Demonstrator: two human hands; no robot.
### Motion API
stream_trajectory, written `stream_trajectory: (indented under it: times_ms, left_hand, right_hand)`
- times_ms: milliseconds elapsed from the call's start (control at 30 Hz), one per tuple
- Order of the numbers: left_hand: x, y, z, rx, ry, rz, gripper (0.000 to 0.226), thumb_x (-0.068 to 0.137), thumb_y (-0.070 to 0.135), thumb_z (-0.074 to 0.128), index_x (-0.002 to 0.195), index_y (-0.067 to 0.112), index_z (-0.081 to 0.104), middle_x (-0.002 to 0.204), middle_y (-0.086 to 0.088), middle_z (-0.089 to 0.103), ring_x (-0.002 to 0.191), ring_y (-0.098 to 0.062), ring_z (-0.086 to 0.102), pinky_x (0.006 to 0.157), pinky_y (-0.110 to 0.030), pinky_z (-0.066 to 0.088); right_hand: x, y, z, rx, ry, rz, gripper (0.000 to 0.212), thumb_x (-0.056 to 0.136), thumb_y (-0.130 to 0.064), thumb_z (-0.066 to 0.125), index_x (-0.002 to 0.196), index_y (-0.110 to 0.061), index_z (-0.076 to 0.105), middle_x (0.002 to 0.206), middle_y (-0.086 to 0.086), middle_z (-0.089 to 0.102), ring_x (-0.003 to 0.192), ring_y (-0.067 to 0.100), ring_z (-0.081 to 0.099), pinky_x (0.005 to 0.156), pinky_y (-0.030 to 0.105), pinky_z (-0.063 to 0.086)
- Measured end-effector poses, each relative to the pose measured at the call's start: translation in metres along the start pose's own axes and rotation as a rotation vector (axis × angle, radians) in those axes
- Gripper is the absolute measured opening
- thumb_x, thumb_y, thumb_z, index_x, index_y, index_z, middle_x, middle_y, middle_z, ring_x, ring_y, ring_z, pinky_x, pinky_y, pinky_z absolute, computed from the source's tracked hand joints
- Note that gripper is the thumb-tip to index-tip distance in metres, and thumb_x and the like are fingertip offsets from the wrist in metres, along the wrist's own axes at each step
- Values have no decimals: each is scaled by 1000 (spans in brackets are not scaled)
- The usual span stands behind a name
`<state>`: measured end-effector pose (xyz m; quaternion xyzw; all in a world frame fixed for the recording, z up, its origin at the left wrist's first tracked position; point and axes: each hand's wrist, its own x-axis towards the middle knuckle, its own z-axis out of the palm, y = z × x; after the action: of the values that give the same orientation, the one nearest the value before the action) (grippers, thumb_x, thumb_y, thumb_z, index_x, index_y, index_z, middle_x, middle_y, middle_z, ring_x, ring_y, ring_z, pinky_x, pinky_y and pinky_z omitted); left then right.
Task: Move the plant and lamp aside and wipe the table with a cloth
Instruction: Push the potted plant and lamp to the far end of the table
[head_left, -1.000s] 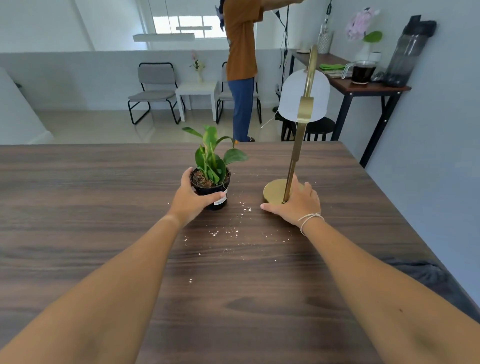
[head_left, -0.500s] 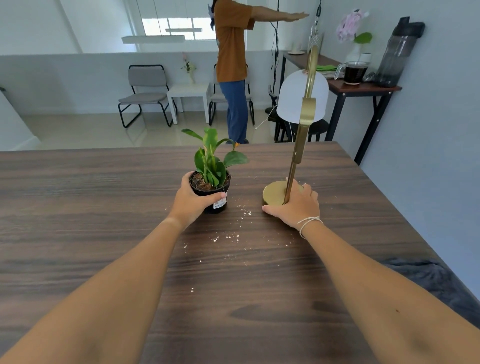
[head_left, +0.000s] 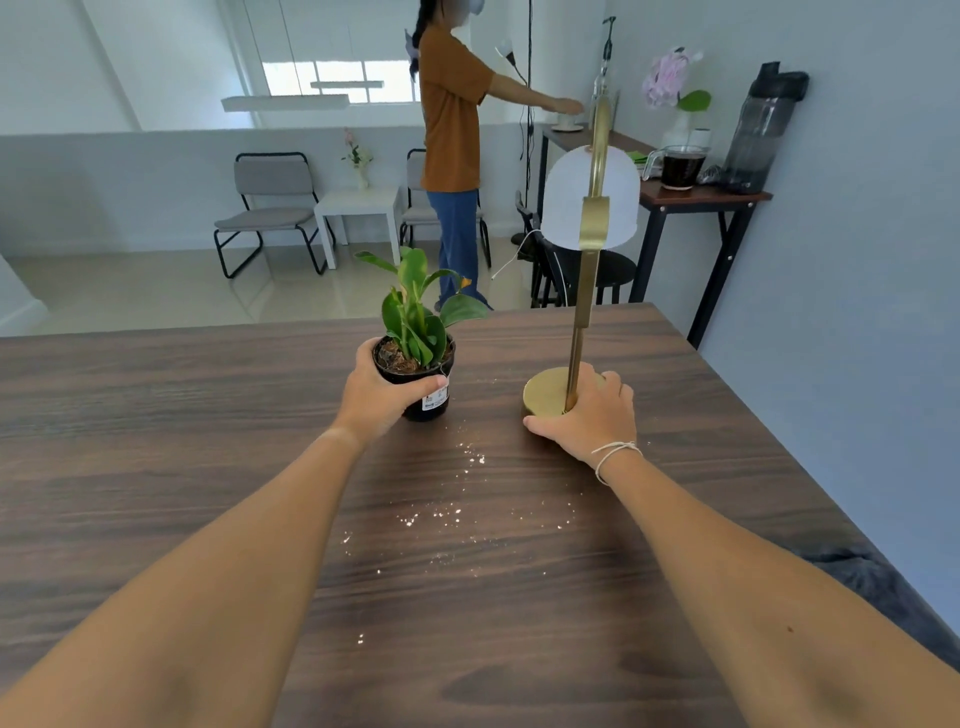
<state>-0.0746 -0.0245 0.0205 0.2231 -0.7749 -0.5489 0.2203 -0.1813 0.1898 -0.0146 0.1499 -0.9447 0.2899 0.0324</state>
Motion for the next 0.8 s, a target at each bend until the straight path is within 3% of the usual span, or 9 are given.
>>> stream_trajectory:
  times_ms: [433, 500, 800]
  left_hand:
    - [59, 21, 50, -16, -92, 57, 86, 64, 20, 83, 134, 12, 34, 118, 2, 50, 109, -15, 48, 90, -26, 39]
    - [121, 19, 102, 36, -123, 15, 86, 64, 22, 83, 134, 13, 34, 118, 2, 51, 109, -14, 48, 91, -26, 40]
    - [142, 23, 132, 11, -159, 37, 87, 64, 23, 84, 134, 14, 33, 119, 3, 51, 109, -13, 48, 91, -24, 39]
  right_hand:
    - [67, 26, -32, 20, 83, 49, 86, 56, -62, 74, 123, -18, 43, 123, 15, 48, 115, 36, 42, 94, 41, 40]
    - [137, 54, -23, 24, 73, 135, 88, 55, -62, 74, 124, -19, 43, 123, 15, 48, 115, 37, 42, 94, 41, 40]
    - [172, 66, -17, 10, 86, 82, 91, 50, -69, 71, 122, -21, 44, 124, 12, 51, 115, 34, 46, 94, 40, 40]
